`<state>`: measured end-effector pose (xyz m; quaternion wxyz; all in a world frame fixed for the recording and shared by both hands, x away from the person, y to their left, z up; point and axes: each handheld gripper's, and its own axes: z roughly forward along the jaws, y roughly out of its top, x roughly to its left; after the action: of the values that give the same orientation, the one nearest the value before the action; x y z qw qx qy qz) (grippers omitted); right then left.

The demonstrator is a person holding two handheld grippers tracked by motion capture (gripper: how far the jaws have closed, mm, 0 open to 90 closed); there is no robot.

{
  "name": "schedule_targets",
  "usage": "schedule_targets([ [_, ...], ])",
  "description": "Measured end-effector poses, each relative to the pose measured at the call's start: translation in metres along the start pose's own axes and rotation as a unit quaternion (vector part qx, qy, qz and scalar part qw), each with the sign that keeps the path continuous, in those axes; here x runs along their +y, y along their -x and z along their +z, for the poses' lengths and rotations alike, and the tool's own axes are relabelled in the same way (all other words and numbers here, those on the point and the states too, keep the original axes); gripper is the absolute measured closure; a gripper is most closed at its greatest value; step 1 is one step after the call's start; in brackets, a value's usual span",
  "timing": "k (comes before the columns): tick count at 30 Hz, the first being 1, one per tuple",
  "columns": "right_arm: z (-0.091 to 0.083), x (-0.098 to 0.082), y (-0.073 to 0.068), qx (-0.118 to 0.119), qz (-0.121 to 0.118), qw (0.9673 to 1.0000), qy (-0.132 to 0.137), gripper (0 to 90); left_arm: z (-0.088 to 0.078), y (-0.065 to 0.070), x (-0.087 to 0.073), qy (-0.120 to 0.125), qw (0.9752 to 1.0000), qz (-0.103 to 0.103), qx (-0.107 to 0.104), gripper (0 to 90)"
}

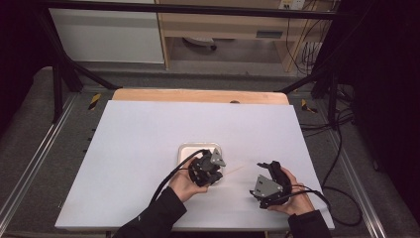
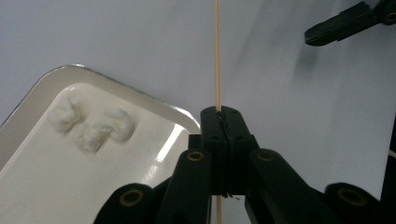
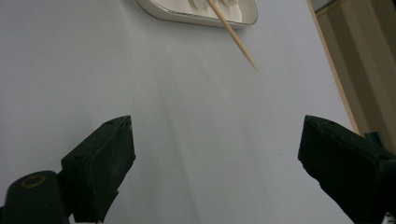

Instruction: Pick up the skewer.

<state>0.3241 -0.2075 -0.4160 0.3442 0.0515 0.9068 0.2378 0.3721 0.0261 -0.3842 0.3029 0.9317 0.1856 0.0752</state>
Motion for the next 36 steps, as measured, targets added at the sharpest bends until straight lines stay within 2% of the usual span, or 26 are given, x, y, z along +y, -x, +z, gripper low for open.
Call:
schedule_targets([
  [1, 0.0, 0.001, 0.0, -0.002, -0.011, 0.9999, 0.001, 15.2, 0.002, 0.002, 0.002, -0.002, 1.0, 0.004, 0.001, 89.0],
  [2, 0.0, 0.001, 0.0, -0.002, -0.011, 0.9999, 0.001, 15.2, 0.003, 0.003, 0.005, -0.006, 1.0, 0.007, -0.001, 89.0],
  [3, 0.001, 0.002, -0.001, -0.006, -0.029, 0.9996, 0.002, 18.0, 0.004, 0.004, 0.007, -0.007, 0.9999, 0.01, -0.002, 89.0],
  [4, 0.001, 0.002, -0.001, -0.006, -0.029, 0.9996, 0.002, 18.0, 0.005, 0.005, 0.009, -0.007, 0.9999, 0.012, -0.004, 89.0],
  [8, 0.001, 0.004, -0.002, -0.013, -0.062, 0.998, 0.002, 25.8, 0.01, 0.008, 0.017, -0.014, 0.9997, 0.019, -0.009, 89.0],
  [12, 0.003, 0.007, -0.003, -0.019, -0.104, 0.9944, 0.003, 34.4, 0.014, 0.012, 0.023, -0.017, 0.9995, 0.025, -0.014, 89.0],
  [14, 0.005, 0.009, -0.002, -0.022, -0.137, 0.9903, 0.001, 41.4, 0.017, 0.014, 0.025, -0.02, 0.9992, 0.03, -0.015, 89.0],
  [18, 0.007, 0.009, -0.002, -0.024, -0.153, 0.988, -0.001, 48.1, 0.019, 0.017, 0.027, -0.03, 0.9988, 0.035, -0.018, 89.0],
  [19, 0.007, 0.01, -0.002, -0.021, -0.163, 0.9863, -0.003, 51.5, 0.02, 0.017, 0.028, -0.033, 0.9986, 0.037, -0.018, 89.0],
  [24, 0.009, 0.01, -0.004, -0.015, -0.177, 0.984, -0.007, 59.0, 0.023, 0.021, 0.029, -0.03, 0.9986, 0.038, -0.021, 89.0],
  [25, 0.011, 0.01, -0.004, -0.013, -0.189, 0.9818, -0.011, 61.8, 0.023, 0.021, 0.03, -0.031, 0.9985, 0.041, -0.021, 89.0],
  [28, 0.012, 0.01, -0.005, -0.01, -0.196, 0.9805, -0.013, 65.5, 0.024, 0.021, 0.032, -0.034, 0.9982, 0.044, -0.021, 89.0],
  [32, 0.013, 0.01, -0.007, -0.006, -0.203, 0.9791, -0.014, 75.0, 0.024, 0.023, 0.033, -0.033, 0.9981, 0.047, -0.022, 89.0],
  [33, 0.013, 0.01, -0.006, -0.004, -0.211, 0.9774, -0.018, 78.1, 0.024, 0.023, 0.034, -0.033, 0.9981, 0.047, -0.023, 89.0],
  [36, 0.014, 0.01, -0.006, 0.0, -0.217, 0.9759, -0.021, 80.8, 0.025, 0.024, 0.034, -0.037, 0.9978, 0.049, -0.024, 89.0],
])
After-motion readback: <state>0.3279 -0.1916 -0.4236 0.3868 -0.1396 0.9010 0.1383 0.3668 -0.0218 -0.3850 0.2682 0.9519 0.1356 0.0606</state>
